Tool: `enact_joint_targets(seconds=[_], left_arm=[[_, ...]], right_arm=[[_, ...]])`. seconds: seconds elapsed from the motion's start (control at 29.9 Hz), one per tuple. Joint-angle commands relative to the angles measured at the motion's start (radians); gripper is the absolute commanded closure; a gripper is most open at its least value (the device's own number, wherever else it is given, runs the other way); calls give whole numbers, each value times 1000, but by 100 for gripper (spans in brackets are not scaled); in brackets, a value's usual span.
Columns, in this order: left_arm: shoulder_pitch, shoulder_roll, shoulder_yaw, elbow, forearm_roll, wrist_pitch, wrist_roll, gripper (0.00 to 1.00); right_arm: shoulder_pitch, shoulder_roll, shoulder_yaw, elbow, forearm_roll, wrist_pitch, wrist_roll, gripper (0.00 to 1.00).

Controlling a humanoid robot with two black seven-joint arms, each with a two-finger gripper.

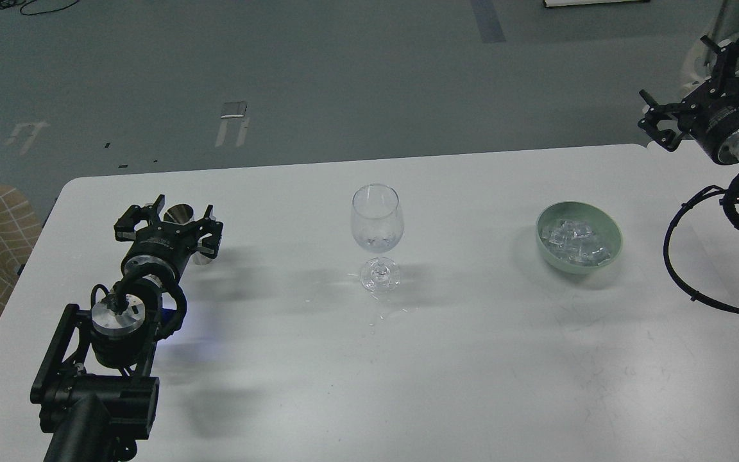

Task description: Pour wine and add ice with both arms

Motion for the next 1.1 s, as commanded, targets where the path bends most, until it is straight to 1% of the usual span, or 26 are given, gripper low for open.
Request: enact_joint_targets(seconds=[0.0,0.13,0.33,0.4,0.57,0.7,0.77,0.84,0.87,1.0,1.07], left_arm=[[-1,40,-4,-10,-2,-5,7,2],[1,83,-4,-47,-4,-14,13,2],[-4,144,1,-157,-2,-17,15,2],[-17,180,8,-171,0,-17,16,2],[-85,217,11,-200,0,-13,16,2],[-146,259,16,-185,16,3,10,2],[-192,304,53,-139,18,12,4,2],[-218,318,76,-122,16,12,4,2],[-235,325,83,-117,15,13,18,2],[-249,329,79,-85,10,6,7,2],[-249,327,79,-81,10,4,13,3]], right_arm=[[-1,-6,1,0,3,2,-2,0],[-3,-12,8,0,4,2,-5,0],[-1,-12,39,24,7,11,-3,0],[-3,-18,53,45,7,11,-3,0],[-3,-38,59,56,10,20,-2,0],[-6,-41,60,58,9,29,3,0],[-8,-47,60,59,4,31,3,0],[-8,-55,57,61,3,32,5,0],[-6,-61,54,61,3,38,3,0],[-6,-116,42,67,0,43,3,0],[-4,-135,42,67,0,43,3,0]])
